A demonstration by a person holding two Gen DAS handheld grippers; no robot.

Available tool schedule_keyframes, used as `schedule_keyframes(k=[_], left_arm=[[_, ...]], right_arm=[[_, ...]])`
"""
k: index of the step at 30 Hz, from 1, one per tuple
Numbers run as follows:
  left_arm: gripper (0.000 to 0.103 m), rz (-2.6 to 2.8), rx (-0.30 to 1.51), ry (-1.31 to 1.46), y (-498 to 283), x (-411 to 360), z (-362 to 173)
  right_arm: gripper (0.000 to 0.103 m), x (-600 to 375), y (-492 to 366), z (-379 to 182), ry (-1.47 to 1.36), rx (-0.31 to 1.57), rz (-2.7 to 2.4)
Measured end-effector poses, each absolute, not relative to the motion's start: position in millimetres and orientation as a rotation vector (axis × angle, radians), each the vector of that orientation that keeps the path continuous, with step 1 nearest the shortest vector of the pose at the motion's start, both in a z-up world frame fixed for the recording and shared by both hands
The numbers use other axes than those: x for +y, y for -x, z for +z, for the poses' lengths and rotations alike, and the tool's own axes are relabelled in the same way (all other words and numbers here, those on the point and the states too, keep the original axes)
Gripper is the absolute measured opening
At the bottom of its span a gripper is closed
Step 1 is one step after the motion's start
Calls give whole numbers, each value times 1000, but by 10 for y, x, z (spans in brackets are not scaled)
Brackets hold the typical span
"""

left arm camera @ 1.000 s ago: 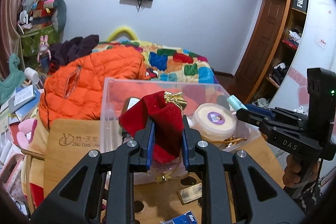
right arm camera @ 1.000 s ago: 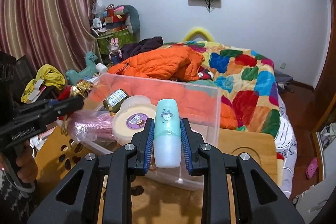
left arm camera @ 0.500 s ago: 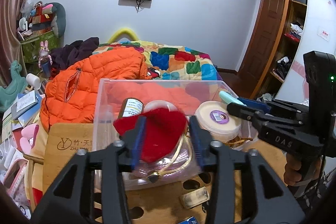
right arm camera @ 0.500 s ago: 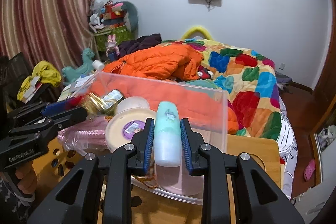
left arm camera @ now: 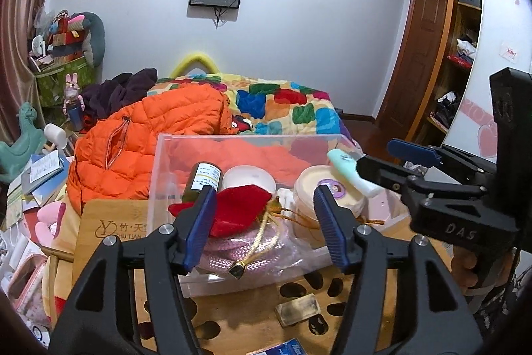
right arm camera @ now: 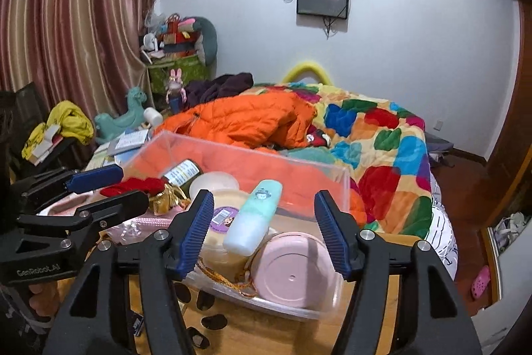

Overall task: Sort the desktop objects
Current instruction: 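Open the right tool to drop the roll-on while left tool releases the pouch, then grasp the blue card pack with left tool while right tool reaches the soap bar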

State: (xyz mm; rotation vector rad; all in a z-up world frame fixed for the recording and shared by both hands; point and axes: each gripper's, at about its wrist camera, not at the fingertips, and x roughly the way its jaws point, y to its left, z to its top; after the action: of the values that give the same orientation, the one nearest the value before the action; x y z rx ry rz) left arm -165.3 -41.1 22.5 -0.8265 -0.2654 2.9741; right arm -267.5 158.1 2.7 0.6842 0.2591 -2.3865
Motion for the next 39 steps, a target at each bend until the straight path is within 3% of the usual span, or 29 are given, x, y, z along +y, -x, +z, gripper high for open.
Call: schedule_keyframes(k=[8,11,39], left_arm=[[74,2994,-229,795,1485,-355,304],[74,2999,-215,798,1397,-341,306],[79,2966,-267,1125,946,-335,-326]], right_arm=[[62,1680,2531,54,-688,224,-2378],[71,1717,2480,22,-697,210,-2380],[71,1971,2163,-377,-789,152,-2355]])
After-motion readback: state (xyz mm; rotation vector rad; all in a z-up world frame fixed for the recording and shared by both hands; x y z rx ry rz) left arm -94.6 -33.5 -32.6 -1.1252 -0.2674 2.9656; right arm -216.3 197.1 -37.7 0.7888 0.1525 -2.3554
